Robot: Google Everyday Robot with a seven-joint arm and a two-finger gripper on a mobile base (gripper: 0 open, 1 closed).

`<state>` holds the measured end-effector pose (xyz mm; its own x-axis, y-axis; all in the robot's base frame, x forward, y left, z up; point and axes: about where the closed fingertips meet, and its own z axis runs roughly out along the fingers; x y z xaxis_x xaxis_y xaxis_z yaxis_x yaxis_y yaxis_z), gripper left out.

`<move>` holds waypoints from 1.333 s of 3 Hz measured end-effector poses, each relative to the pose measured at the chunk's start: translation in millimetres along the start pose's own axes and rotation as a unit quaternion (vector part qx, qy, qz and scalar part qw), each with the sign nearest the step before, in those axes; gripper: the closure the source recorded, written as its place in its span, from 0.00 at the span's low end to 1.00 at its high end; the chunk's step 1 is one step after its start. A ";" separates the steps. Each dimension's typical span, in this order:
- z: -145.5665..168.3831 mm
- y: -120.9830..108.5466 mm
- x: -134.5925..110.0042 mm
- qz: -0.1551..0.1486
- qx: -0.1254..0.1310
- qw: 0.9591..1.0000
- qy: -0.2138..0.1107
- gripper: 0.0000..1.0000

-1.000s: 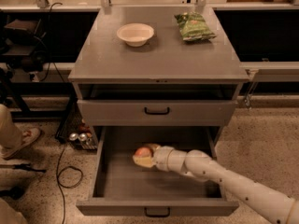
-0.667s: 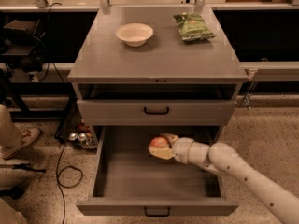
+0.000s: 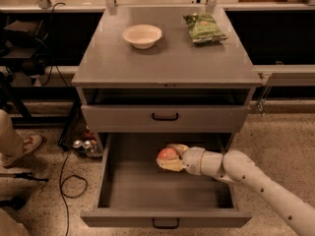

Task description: Pick apple from middle drawer and place on counter

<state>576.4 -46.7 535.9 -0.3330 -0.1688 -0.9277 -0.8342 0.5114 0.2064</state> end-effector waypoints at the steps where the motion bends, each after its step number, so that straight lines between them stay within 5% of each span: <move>1: -18.4 6.3 -12.6 -0.012 0.022 1.000 -0.001 1.00; 2: -58.6 26.8 -56.3 -0.063 0.067 0.996 -0.018 1.00; 3: -121.6 52.6 -125.6 -0.130 0.126 0.983 -0.034 1.00; 4: -153.5 61.7 -177.1 -0.173 0.150 0.973 -0.040 1.00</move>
Offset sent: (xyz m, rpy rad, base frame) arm -0.0764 -0.0781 0.1752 -0.1361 -0.3328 -0.2301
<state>516.4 -114.5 760.7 -0.0091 -0.3149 -0.9491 -0.7202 0.6605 -0.2123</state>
